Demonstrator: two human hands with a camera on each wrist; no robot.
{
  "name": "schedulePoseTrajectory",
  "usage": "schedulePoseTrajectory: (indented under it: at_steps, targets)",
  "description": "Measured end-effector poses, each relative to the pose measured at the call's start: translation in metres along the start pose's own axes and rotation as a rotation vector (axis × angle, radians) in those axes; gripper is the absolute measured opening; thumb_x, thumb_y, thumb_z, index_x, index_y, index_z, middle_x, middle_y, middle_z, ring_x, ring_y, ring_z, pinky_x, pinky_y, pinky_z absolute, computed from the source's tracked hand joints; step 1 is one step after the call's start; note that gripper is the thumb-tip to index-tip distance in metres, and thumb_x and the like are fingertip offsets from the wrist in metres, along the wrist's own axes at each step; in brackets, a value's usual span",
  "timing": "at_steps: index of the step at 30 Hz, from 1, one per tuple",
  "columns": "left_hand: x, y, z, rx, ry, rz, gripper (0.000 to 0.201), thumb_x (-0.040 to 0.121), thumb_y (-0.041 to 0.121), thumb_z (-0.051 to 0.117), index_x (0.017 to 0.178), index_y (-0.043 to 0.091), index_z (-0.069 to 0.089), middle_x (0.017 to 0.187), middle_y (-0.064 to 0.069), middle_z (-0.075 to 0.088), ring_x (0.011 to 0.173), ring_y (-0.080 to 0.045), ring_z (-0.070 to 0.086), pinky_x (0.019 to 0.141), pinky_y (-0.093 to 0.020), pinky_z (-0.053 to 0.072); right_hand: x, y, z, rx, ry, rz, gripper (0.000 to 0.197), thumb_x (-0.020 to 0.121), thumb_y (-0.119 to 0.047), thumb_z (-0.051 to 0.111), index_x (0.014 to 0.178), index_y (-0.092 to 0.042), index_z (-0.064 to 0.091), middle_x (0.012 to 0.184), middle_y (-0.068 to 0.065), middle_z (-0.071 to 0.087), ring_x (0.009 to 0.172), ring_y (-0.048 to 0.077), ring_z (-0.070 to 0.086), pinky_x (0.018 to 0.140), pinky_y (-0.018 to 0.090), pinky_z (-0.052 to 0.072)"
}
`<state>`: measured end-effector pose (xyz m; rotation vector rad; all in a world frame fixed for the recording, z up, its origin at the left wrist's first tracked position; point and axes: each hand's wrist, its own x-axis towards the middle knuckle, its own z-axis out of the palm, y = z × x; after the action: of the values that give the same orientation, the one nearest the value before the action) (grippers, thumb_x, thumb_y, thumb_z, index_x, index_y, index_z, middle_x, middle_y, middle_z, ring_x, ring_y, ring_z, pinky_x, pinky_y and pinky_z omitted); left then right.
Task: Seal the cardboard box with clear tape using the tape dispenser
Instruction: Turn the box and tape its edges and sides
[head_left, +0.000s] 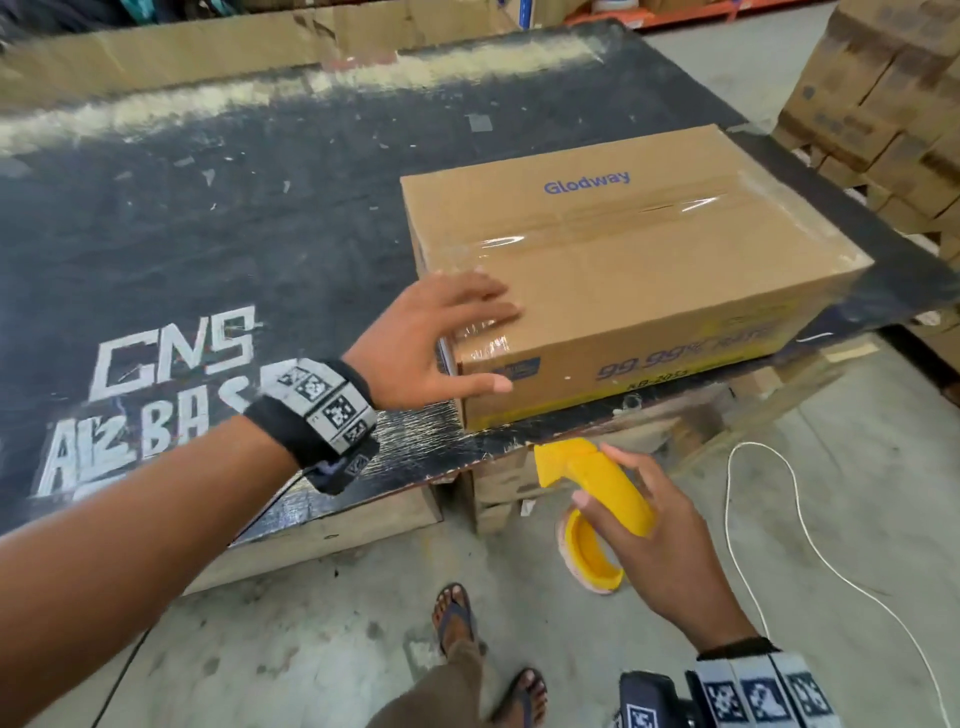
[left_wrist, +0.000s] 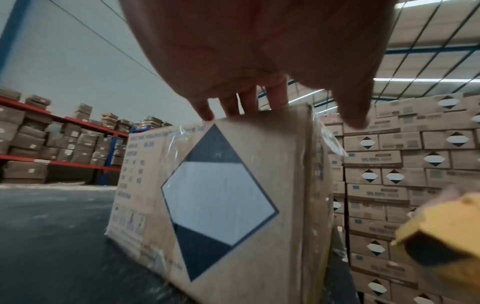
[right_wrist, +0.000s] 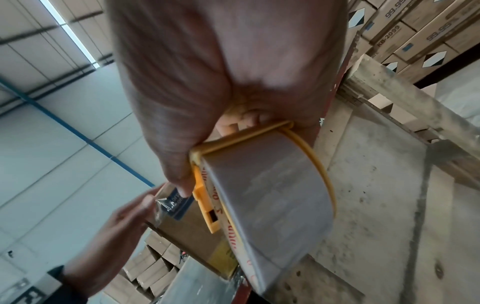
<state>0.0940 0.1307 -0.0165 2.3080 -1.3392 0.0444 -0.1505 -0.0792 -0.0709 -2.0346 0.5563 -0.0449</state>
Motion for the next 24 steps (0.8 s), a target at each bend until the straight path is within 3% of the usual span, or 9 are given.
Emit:
schedulePoseTrajectory:
  at_steps: [4,9,13,15,18,21,24]
  targets:
    - [-0.006,0.005,0.008,0.025,0.030,-0.041,0.066,0.089,0.056,0.067,0.149,0.032,0.053,0.160,0.004,0.046,0.155,-0.016,0.032,0.127,-0.054,0.021,-0.010,-0.001,-0.015,0.047,0.026,-0.068,0.062,0.076,-0.061,0.073,0.134,-0.046,0.055,0.124,-0.021,0.068,0.113,0.003,0.064,0.091,0.033,0.054]
    - [-0.003,0.023,0.007,0.058,0.015,-0.133,0.065,0.086,0.048,0.069,0.147,0.032,0.051,0.159,0.005,0.046,0.155,-0.017,0.030,0.127,-0.054,0.021,-0.019,0.009,-0.038,0.110,0.096,-0.079,0.065,0.075,-0.062,0.074,0.135,-0.045,0.055,0.127,-0.020,0.066,0.114,0.005,0.064,0.093,0.039,0.055]
    - [0.015,0.058,0.009,-0.009,0.073,-0.171,0.064,0.081,0.054,0.070,0.140,0.032,0.054,0.154,0.004,0.046,0.153,-0.017,0.031,0.125,-0.044,0.028,-0.019,0.018,-0.064,0.179,0.219,-0.050,0.065,0.071,-0.062,0.076,0.131,-0.046,0.056,0.110,-0.024,0.069,0.099,0.004,0.068,0.087,0.042,0.058]
    - [0.035,0.084,0.018,-0.051,0.098,-0.151,0.061,0.084,0.056,0.068,0.139,0.034,0.054,0.152,0.007,0.046,0.148,-0.013,0.034,0.121,-0.037,0.031,-0.016,0.024,-0.081,0.232,0.287,-0.022,0.068,0.069,-0.056,0.081,0.131,-0.044,0.056,0.111,-0.019,0.071,0.098,0.006,0.069,0.087,0.040,0.058]
    - [0.077,0.123,0.041,-0.100,0.108,-0.099,0.054,0.087,0.052,0.067,0.137,0.034,0.056,0.145,0.006,0.050,0.136,-0.011,0.044,0.113,-0.032,0.038,-0.005,0.037,-0.108,0.256,0.371,0.004,0.068,0.074,-0.032,0.089,0.132,-0.040,0.055,0.113,-0.006,0.074,0.098,0.012,0.071,0.089,0.041,0.056]
    - [0.132,0.155,0.066,-0.146,0.099,-0.040,0.050,0.086,0.047,0.066,0.134,0.032,0.059,0.138,0.003,0.055,0.130,-0.015,0.050,0.109,-0.036,0.041,0.013,0.053,-0.138,0.255,0.460,0.057,0.056,0.082,-0.012,0.080,0.123,-0.040,0.054,0.093,-0.001,0.075,0.077,0.007,0.070,0.086,0.048,0.057]
    - [0.190,0.178,0.091,-0.144,0.076,-0.006,0.051,0.084,0.047,0.064,0.132,0.031,0.060,0.136,0.003,0.058,0.128,-0.018,0.052,0.109,-0.038,0.041,0.039,0.068,-0.170,0.297,0.520,0.101,0.043,0.088,-0.013,0.073,0.112,-0.041,0.052,0.093,-0.001,0.074,0.084,0.013,0.070,0.090,0.051,0.055]
